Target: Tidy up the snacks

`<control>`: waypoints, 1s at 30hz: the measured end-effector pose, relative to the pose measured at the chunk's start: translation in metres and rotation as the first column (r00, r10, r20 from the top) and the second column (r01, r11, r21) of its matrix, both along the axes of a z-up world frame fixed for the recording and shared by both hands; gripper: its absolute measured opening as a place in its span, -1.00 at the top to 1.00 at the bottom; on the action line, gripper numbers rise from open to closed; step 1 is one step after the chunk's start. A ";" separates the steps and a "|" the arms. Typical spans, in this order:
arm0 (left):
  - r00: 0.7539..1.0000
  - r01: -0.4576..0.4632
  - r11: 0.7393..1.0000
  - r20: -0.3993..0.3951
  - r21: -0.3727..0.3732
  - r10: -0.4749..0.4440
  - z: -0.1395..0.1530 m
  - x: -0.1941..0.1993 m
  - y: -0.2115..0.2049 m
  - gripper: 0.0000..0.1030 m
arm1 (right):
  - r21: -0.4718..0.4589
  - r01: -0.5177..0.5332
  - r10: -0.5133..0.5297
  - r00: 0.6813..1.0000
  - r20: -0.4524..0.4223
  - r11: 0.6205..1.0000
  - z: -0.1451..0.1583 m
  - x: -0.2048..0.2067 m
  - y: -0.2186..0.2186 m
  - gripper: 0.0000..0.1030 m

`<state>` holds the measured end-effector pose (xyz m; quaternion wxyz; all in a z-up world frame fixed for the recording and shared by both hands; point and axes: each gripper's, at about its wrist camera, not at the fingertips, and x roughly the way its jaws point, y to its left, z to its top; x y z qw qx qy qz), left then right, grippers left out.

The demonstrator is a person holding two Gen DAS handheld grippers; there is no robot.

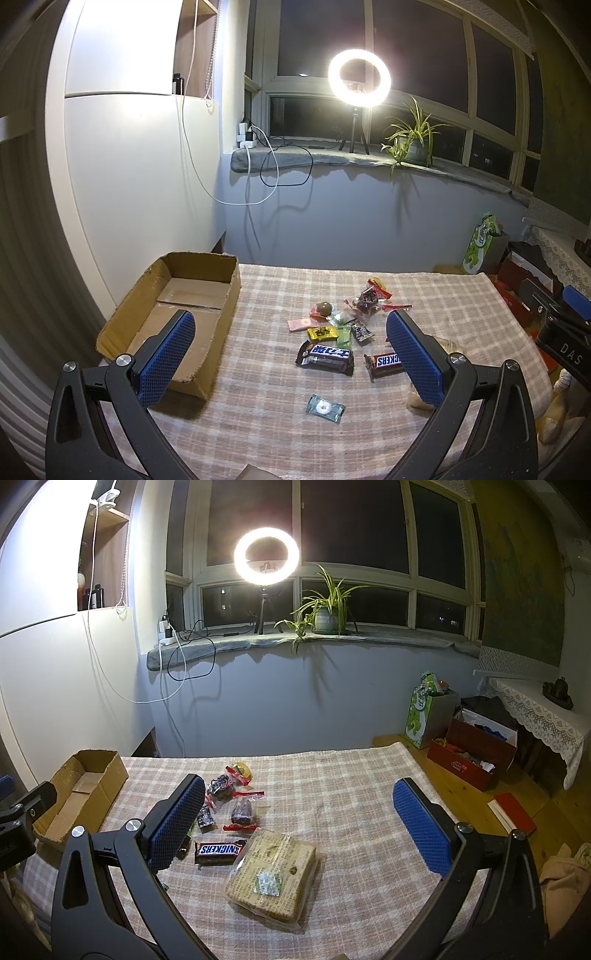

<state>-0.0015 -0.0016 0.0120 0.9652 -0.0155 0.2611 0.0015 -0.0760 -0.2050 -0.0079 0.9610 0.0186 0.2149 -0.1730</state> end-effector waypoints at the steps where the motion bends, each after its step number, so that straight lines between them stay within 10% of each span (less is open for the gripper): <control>1: 1.000 0.001 1.000 0.000 0.000 -0.001 0.000 0.000 0.001 -1.00 | 0.000 0.000 0.000 1.000 0.000 1.000 0.000 0.000 0.000 -1.00; 30: 1.000 0.003 1.000 0.004 -0.004 -0.003 0.000 -0.001 0.000 -1.00 | 0.001 -0.001 0.001 1.000 0.000 1.000 -0.001 0.001 0.000 -1.00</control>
